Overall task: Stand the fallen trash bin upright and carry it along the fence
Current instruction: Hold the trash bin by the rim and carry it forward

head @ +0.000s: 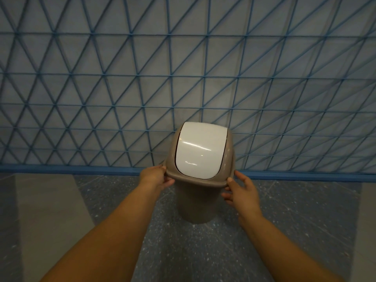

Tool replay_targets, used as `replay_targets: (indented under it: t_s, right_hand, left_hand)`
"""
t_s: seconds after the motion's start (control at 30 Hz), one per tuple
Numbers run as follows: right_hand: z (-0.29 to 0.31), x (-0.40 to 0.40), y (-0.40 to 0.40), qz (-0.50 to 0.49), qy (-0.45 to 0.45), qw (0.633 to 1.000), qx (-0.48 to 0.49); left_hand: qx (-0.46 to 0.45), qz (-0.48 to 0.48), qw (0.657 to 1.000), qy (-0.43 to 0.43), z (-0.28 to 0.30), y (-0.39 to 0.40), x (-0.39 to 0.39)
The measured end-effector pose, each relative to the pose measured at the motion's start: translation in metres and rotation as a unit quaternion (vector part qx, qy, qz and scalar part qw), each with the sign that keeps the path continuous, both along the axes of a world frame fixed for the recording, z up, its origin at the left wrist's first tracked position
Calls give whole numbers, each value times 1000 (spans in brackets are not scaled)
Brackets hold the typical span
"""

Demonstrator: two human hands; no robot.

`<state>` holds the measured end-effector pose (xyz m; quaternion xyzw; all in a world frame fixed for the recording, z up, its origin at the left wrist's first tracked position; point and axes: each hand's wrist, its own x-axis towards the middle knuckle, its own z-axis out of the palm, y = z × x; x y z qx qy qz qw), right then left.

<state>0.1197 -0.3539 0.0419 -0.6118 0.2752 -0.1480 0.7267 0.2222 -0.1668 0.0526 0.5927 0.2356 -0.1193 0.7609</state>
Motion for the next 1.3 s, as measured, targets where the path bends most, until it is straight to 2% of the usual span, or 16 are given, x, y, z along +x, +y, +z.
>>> replay_targets:
  t_s: [0.27, 1.3]
  right_hand:
    - [10, 23, -23, 31, 62, 998, -5]
    - [6, 23, -21, 30, 50, 998, -15]
  left_hand:
    - [-48, -22, 998, 19, -10, 2, -15]
    - [-42, 10, 999, 13, -1, -5, -19]
